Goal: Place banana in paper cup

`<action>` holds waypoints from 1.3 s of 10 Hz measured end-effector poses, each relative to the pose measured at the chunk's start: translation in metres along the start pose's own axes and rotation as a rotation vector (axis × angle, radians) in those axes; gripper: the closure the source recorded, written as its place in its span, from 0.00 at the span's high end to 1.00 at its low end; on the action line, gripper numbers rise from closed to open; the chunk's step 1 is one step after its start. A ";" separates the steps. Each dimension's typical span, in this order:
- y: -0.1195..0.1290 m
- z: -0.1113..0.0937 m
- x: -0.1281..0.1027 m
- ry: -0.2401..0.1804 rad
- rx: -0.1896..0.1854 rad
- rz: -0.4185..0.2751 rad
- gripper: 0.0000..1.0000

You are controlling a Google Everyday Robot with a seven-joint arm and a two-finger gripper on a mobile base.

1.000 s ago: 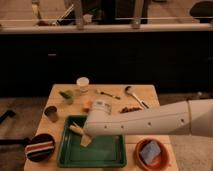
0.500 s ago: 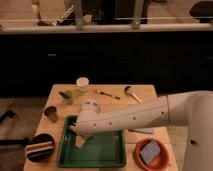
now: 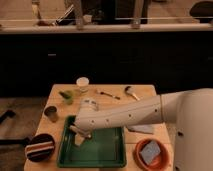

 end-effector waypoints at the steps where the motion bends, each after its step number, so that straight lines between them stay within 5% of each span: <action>1: 0.000 0.004 -0.002 0.000 -0.004 0.000 0.80; 8: 0.002 0.036 -0.002 -0.008 -0.041 0.003 0.77; 13: -0.003 0.036 0.003 -0.047 -0.055 -0.005 0.26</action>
